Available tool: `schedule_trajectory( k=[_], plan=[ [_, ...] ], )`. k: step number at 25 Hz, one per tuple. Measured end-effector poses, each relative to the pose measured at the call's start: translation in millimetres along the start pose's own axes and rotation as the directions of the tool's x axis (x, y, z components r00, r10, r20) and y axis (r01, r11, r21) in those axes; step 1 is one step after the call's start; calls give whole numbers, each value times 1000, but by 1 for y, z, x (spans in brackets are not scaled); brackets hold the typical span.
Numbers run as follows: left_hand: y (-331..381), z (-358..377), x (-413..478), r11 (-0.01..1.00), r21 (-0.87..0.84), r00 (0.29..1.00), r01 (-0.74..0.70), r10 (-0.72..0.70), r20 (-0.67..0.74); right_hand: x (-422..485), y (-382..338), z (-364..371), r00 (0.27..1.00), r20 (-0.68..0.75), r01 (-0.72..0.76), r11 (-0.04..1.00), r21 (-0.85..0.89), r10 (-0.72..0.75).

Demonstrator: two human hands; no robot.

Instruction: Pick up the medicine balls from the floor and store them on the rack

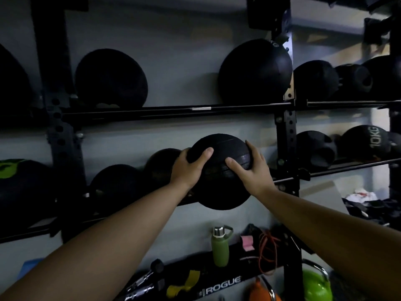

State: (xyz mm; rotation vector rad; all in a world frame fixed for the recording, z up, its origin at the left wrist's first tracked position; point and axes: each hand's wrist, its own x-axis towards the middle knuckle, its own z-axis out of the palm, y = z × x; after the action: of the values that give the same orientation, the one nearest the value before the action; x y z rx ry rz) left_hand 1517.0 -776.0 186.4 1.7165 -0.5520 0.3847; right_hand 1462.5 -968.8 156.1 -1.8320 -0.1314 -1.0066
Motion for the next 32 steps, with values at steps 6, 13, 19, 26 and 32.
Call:
schedule_trajectory(
  k=[6,13,19,26,32],
  plan=[
    [-39,87,130,993,115,996,24,-15,-84,146,122,3,996,86,-41,997,59,36],
    [-159,132,176,684,724,994,-84,12,105,212,232,87,972,231,53,938,-344,30],
    [-196,147,225,640,762,995,-100,47,92,251,278,112,985,140,-73,973,-219,105],
    [-215,152,242,664,737,992,-123,99,77,253,294,122,997,48,-49,977,-207,60],
    [-179,152,194,602,798,992,-32,-79,99,201,262,95,982,149,-40,901,-432,115]
  ],
)
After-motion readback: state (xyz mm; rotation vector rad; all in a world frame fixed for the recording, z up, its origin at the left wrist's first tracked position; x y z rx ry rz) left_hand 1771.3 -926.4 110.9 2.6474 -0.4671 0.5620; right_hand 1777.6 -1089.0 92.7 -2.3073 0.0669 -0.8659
